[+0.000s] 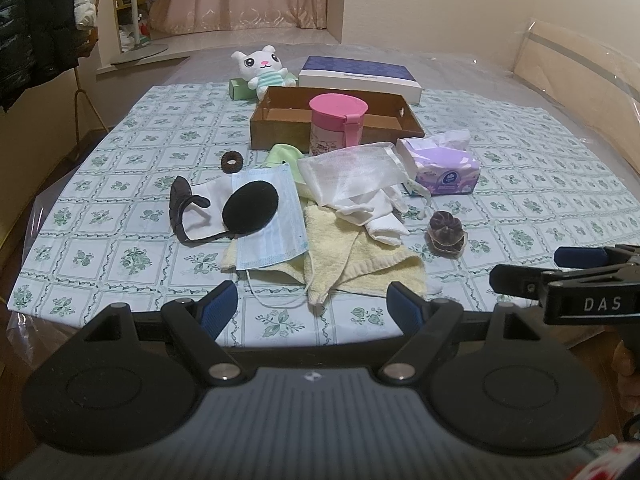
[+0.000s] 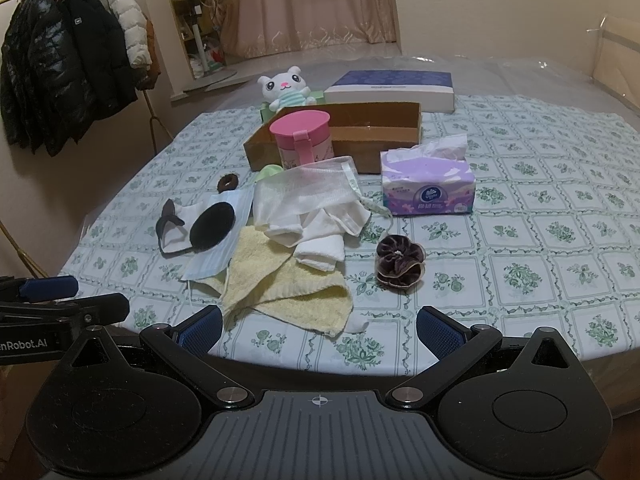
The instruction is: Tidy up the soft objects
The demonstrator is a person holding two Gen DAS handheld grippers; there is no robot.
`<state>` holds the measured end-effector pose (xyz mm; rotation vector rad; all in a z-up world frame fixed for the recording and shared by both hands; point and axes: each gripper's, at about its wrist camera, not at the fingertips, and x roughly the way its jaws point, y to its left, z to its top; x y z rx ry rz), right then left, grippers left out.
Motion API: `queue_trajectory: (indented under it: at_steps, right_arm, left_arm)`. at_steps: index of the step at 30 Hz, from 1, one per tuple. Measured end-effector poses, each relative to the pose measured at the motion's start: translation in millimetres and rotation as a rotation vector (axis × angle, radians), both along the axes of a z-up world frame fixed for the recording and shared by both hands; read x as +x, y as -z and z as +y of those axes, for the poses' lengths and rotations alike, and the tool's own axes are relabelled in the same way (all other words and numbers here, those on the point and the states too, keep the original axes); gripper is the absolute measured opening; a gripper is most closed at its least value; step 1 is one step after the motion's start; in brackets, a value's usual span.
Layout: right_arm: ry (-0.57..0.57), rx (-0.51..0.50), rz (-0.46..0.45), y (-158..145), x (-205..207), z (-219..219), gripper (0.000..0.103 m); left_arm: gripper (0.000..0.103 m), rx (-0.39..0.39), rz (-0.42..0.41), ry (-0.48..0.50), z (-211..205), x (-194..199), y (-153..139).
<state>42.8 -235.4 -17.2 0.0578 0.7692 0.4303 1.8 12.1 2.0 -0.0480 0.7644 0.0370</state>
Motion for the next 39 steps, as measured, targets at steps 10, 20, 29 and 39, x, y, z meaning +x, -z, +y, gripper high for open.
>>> queue_trajectory:
  at_steps: [10,20,29,39]
  right_arm:
    - [0.008,0.065,-0.096,13.0,7.9,-22.6,0.103]
    - [0.020,0.104,-0.123,32.2,28.6,-44.9,0.092]
    - [0.028,0.075,-0.076,60.7,67.7,-50.8,0.088]
    - [0.011,0.018,-0.048,97.2,124.3,-31.7,0.075]
  left_arm:
    - [0.080,0.005,-0.004,-0.028,1.0,6.5,2.1]
    - [0.080,0.017,-0.015,-0.044,6.4,17.2,13.0]
    - [0.080,0.023,-0.015,-0.066,22.1,42.6,30.7]
    - [0.078,0.011,0.010,-0.084,45.8,86.2,59.7]
